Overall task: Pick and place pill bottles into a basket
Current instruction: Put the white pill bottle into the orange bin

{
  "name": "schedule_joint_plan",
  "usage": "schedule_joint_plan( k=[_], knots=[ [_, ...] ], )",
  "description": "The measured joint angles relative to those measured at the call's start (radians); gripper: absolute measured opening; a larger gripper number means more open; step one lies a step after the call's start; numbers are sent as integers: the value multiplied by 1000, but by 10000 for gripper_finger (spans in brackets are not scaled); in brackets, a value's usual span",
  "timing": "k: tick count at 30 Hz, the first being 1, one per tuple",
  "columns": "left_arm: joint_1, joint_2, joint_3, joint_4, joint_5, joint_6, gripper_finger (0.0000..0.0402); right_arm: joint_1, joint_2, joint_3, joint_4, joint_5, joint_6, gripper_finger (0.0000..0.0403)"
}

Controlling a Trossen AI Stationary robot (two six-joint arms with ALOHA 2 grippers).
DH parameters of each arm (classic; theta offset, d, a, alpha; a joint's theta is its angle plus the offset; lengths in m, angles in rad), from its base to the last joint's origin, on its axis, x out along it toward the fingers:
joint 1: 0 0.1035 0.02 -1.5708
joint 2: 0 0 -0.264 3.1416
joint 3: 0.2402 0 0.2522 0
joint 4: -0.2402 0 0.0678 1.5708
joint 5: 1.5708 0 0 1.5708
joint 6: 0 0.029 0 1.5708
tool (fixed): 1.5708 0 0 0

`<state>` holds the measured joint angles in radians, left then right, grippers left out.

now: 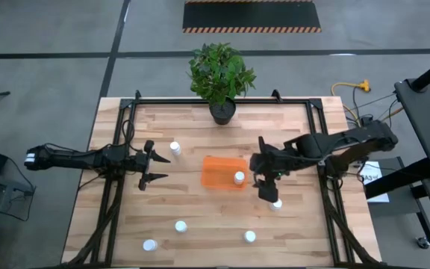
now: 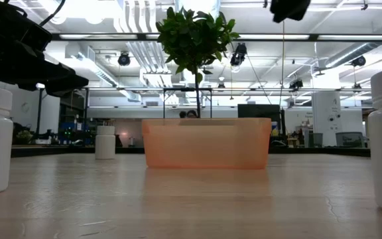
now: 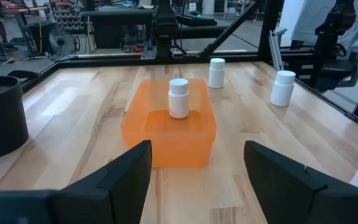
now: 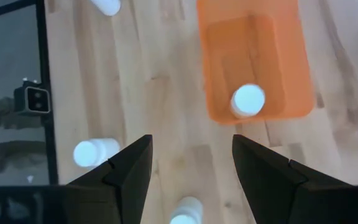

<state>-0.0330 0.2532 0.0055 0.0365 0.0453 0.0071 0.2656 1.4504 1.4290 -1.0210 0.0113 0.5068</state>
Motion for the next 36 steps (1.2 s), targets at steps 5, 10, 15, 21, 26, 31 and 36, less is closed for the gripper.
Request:
schedule_joint_plan(
  k=[5, 10, 15, 21, 26, 31, 36],
  knots=[
    [0, 0, 0, 0, 0, 0, 238, 82, -25, -14, 0, 67, 68, 210],
    [0, 1, 0, -1, 0, 0, 238, 172, -46, -33, -32, 127, 131, 210],
    [0, 0, 0, 0, 0, 0, 238, 235, -51, -51, -59, 153, 222, 210],
    [0, 1, 0, 0, 0, 0, 238, 315, -62, -54, -73, 248, 304, 210],
    [0, 0, 0, 0, 0, 0, 238, 356, -97, -89, -73, 269, 391, 210],
    [0, 0, 0, 0, 0, 0, 238, 386, -164, -183, -62, 284, 487, 210],
    [0, 0, 0, 0, 0, 0, 238, 396, -224, -264, -27, 282, 537, 210]
  ],
)
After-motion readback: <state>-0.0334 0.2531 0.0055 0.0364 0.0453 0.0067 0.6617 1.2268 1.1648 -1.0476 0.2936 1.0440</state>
